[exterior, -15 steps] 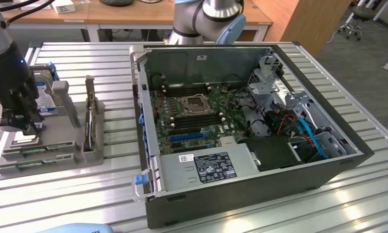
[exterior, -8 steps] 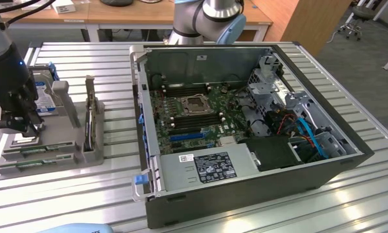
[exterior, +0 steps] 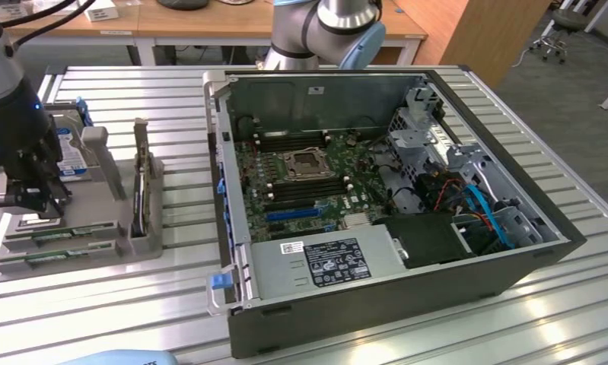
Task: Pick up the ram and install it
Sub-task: 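Pick up the ram and move it above insertion slot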
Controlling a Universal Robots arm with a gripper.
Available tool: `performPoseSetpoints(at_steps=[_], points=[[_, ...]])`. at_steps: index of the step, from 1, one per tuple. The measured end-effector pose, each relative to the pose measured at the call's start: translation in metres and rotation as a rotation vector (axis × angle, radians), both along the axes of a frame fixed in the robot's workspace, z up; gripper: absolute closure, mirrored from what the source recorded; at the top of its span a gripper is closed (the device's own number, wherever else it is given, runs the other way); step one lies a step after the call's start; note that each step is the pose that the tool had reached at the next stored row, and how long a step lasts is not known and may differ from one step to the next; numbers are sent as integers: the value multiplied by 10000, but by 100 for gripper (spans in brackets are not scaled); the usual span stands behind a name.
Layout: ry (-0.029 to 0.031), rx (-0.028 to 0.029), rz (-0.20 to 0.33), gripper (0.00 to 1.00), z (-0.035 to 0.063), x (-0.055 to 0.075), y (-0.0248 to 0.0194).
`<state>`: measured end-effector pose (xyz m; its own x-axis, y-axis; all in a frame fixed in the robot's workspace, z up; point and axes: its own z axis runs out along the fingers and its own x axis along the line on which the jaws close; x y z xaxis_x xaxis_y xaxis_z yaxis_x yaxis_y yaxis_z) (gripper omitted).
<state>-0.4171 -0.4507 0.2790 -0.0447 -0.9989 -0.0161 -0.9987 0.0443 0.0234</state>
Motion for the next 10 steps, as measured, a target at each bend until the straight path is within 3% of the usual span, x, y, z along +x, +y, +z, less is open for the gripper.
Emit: performPoseSetpoints(at_steps=[10], points=[[0,-5,0,63,-172,0,0]])
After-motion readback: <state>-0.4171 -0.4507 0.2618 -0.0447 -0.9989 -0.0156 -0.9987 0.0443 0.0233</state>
